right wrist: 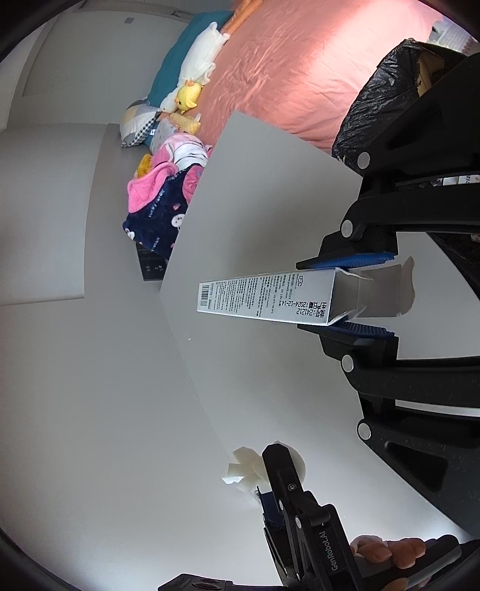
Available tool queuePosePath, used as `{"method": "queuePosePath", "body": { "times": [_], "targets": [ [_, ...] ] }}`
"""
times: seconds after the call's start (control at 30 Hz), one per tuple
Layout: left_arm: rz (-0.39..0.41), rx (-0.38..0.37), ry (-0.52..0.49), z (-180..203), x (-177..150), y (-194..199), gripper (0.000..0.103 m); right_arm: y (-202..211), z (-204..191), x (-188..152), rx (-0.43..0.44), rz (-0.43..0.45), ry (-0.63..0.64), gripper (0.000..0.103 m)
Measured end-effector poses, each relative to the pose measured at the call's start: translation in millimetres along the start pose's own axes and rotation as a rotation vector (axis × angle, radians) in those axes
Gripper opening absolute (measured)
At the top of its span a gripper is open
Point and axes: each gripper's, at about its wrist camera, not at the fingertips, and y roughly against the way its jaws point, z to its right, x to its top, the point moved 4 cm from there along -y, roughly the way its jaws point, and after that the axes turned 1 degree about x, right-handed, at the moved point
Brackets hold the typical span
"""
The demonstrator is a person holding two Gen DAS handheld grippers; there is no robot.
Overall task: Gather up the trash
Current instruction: 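Carry the foam pieces and white carton over the black trash bag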
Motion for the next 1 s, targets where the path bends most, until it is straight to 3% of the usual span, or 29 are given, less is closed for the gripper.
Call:
{"method": "queuePosePath", "body": {
  "times": [1.0],
  "targets": [
    [-0.016,-0.145,-0.151,111,-12,-7,0.055,78,89,-43,-0.133,0.055,-0.151,0.027]
  ]
}}
